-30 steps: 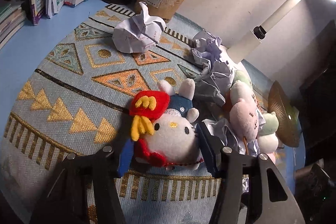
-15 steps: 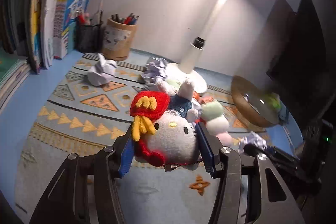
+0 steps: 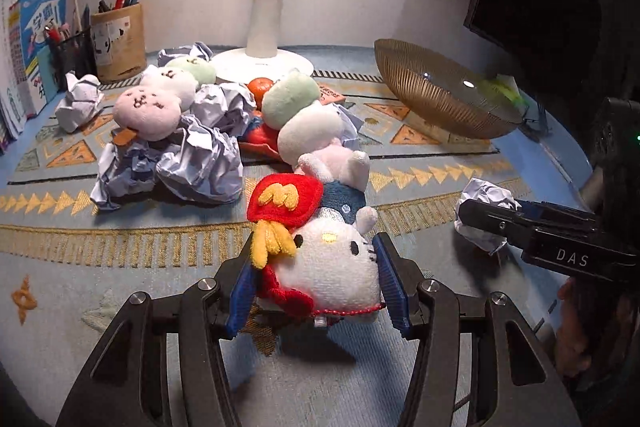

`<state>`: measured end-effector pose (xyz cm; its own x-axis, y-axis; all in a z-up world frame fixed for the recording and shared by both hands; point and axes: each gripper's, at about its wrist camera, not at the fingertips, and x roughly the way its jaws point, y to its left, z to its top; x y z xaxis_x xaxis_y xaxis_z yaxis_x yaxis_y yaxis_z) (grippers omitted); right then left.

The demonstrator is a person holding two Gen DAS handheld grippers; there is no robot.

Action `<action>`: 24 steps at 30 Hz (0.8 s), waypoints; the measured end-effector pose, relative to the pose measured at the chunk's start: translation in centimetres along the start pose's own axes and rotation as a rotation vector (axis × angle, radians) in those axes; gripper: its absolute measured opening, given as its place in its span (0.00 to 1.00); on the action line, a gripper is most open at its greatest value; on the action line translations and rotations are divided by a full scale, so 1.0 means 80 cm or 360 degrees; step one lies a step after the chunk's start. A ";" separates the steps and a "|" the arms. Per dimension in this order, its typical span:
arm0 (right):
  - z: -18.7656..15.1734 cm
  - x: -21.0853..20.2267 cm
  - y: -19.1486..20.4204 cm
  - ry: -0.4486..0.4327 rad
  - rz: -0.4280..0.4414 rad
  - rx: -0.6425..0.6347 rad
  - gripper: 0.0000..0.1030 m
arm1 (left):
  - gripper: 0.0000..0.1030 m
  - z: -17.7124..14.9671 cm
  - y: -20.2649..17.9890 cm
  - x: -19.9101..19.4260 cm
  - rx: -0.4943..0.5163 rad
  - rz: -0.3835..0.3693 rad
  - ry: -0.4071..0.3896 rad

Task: Organize objects
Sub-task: 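Drop paper ball in bowl with right gripper while left carries Hello Kitty plush there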

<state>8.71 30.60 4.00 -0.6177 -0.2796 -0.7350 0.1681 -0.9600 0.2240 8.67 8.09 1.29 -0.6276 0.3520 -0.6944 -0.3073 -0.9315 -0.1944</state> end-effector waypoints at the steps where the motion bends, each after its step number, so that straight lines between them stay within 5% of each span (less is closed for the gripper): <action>1: -0.002 0.003 -0.001 0.0011 -0.0006 -0.0010 0.47 | 0.50 -0.001 0.002 0.004 -0.0012 0.0010 0.0022; 9: -0.011 0.015 -0.017 0.0090 0.0092 0.0090 0.63 | 0.50 -0.003 0.008 0.005 -0.0063 -0.0039 0.0020; 16: -0.019 0.006 -0.027 0.0099 0.0180 0.0227 0.63 | 0.50 -0.003 0.007 0.001 -0.0068 -0.0033 0.0004; 18: -0.018 0.006 -0.027 0.0093 0.0160 0.0249 0.48 | 0.50 -0.003 0.005 -0.002 -0.0063 -0.0025 -0.0014; 24: -0.002 -0.026 -0.028 -0.0026 0.0137 0.0215 0.44 | 0.51 0.030 -0.014 -0.034 -0.0030 -0.0092 -0.0109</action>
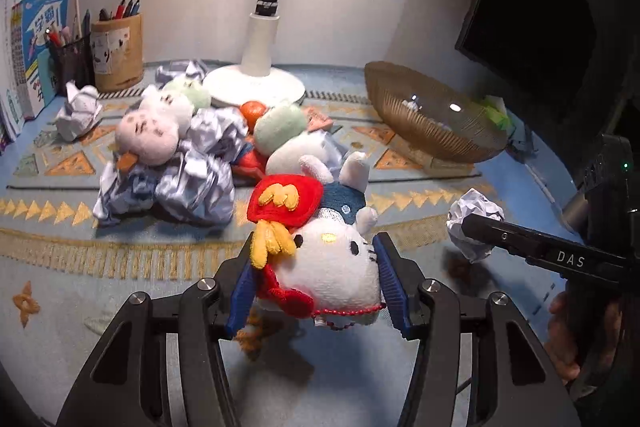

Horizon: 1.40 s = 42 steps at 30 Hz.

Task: Organize objects
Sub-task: 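Drop paper ball in bowl with right gripper while left carries Hello Kitty plush there, then move both open grippers back over the pile of toys and paper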

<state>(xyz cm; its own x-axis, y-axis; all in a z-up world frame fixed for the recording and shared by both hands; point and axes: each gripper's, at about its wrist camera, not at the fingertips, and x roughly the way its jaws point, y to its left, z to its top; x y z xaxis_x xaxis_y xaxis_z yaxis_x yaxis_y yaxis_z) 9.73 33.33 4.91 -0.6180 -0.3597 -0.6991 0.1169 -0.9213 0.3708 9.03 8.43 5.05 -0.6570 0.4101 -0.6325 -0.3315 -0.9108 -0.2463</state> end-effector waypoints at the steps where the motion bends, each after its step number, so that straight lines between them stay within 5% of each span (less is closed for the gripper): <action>1: 0.010 -0.014 0.000 -0.0052 -0.0009 -0.0008 0.44 | 0.51 0.016 -0.008 -0.005 0.0025 -0.0015 -0.0029; 7: 0.098 -0.103 -0.027 -0.0450 -0.0105 0.0049 0.44 | 0.51 0.123 -0.063 0.001 0.0106 -0.0116 -0.0193; 10: 0.134 -0.114 -0.052 -0.0539 -0.0172 0.0144 0.44 | 0.51 0.161 -0.093 0.031 0.0131 -0.0171 -0.0201; 16: 0.171 -0.093 -0.099 -0.0551 -0.0222 0.0325 0.44 | 0.50 0.193 -0.134 0.123 0.0119 -0.0293 -0.0039; 20: 0.178 -0.061 -0.121 -0.0440 -0.0254 0.0366 0.47 | 0.55 0.191 -0.151 0.170 0.0098 -0.0324 0.0050; 24: 0.178 -0.039 -0.132 -0.0369 -0.0259 0.0375 0.64 | 0.57 0.189 -0.152 0.187 0.0061 -0.0367 0.0135; 33: 0.154 -0.068 -0.128 -0.0405 -0.0192 0.0384 0.64 | 0.69 0.173 -0.117 0.091 0.0067 -0.0362 -0.0043; 39: 0.132 -0.098 -0.059 -0.0457 -0.0087 0.0217 0.64 | 0.92 0.140 -0.051 -0.027 -0.0004 -0.0185 -0.0290; 42: 0.115 -0.101 -0.015 -0.0483 -0.0023 0.0101 0.71 | 0.96 0.119 0.008 -0.082 -0.0114 0.0004 -0.0403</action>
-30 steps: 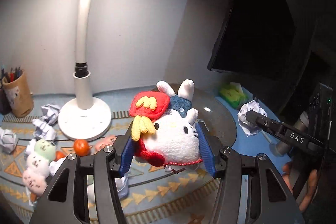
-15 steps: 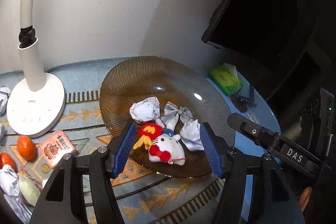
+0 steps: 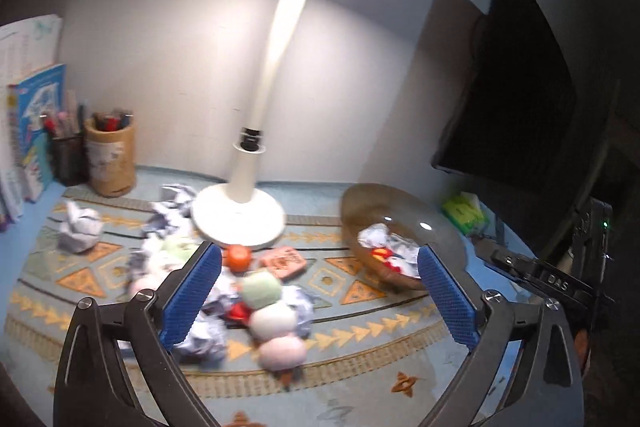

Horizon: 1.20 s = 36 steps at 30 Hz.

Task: Organize objects
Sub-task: 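Move both open grippers back over the pile of toys and paper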

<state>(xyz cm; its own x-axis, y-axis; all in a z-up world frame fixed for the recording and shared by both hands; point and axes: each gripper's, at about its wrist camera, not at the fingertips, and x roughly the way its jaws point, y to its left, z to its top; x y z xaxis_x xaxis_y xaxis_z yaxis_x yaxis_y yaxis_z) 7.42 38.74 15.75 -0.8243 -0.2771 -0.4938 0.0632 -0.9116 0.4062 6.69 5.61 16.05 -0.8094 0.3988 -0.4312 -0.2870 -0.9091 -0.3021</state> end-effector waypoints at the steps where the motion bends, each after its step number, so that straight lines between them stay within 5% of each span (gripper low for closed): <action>1: -0.009 0.001 0.012 -0.0004 0.0021 -0.0020 0.81 | 0.96 -0.003 0.022 -0.015 -0.0022 0.0102 -0.0038; 5: -0.059 0.033 0.048 0.0074 0.0100 -0.0081 0.88 | 0.96 -0.031 0.111 -0.040 -0.0106 0.0487 -0.0037; 8: -0.093 0.065 0.068 0.0144 0.0110 -0.0136 0.88 | 0.96 -0.064 0.169 -0.040 -0.0187 0.0664 0.0029; 17: -0.142 0.112 0.086 0.0217 0.0001 -0.0289 0.88 | 0.96 -0.119 0.229 -0.005 -0.0405 0.0682 0.0169; 36: -0.161 0.131 0.109 0.0251 -0.0186 -0.0513 0.87 | 0.96 -0.125 0.226 -0.007 -0.0401 0.0641 0.0152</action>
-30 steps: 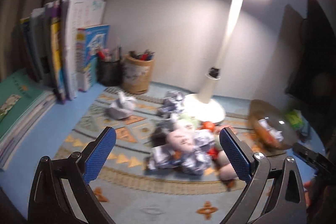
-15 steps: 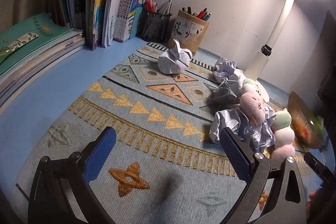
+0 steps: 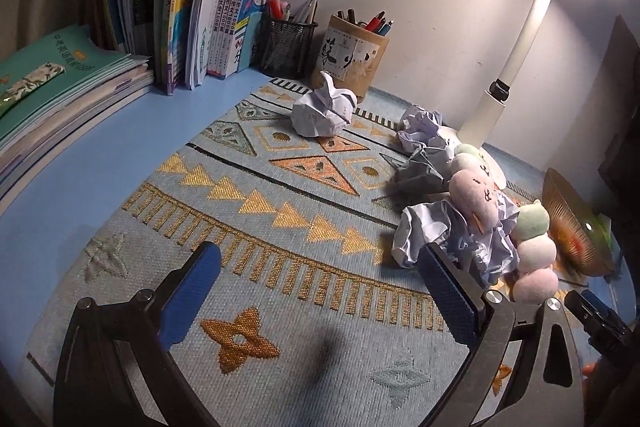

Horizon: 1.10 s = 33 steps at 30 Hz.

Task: Organize objects
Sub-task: 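Move both open grippers back over the pile of toys and paper, then carry stacked plush to bowl with right gripper while left carries a paper ball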

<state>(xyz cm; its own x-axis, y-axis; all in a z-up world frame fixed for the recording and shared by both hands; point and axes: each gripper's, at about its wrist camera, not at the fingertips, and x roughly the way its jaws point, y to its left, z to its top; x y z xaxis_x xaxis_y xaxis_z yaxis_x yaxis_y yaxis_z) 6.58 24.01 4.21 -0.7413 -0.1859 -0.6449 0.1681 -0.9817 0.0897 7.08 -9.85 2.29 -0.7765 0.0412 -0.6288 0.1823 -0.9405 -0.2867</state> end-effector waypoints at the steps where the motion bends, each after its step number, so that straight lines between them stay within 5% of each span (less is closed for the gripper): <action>1: 0.000 -0.001 0.001 -0.0010 -0.0008 -0.0007 0.87 | 0.96 0.001 0.000 0.001 -0.0002 0.0001 0.0010; 5: 0.007 0.003 0.010 0.0063 0.0122 0.0031 0.70 | 0.96 0.023 0.002 0.013 -0.0007 -0.0061 0.0119; 9: 0.021 0.016 0.032 0.0130 0.0235 0.0102 0.70 | 0.96 0.082 -0.006 0.028 0.0079 -0.0039 0.0108; 12: 0.031 0.024 0.059 0.0104 0.0131 0.0025 0.70 | 0.96 0.118 -0.015 0.064 0.0168 0.0014 0.0078; 19: 0.025 0.050 0.081 0.0093 -0.0102 -0.0067 0.69 | 0.95 0.152 -0.002 0.180 0.0121 0.0113 0.0259; 22: 0.022 0.059 0.073 0.0134 -0.0088 -0.0037 0.51 | 0.85 0.156 -0.001 0.200 0.0118 0.0094 0.0280; 25: 0.022 0.058 0.072 0.0123 -0.0059 -0.0047 0.34 | 0.54 0.154 0.001 0.209 0.0093 -0.0020 0.0321; 33: 0.023 0.045 0.066 0.0040 0.0018 0.0012 0.31 | 0.51 0.150 -0.002 0.156 0.0097 -0.0138 0.0241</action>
<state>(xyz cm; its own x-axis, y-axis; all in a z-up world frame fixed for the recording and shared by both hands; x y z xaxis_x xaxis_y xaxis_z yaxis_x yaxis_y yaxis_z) 3.61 18.09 3.75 -0.7230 -0.1960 -0.6624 0.1715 -0.9798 0.1027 -9.86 -13.25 3.13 -0.6872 0.1691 -0.7065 0.0782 -0.9497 -0.3034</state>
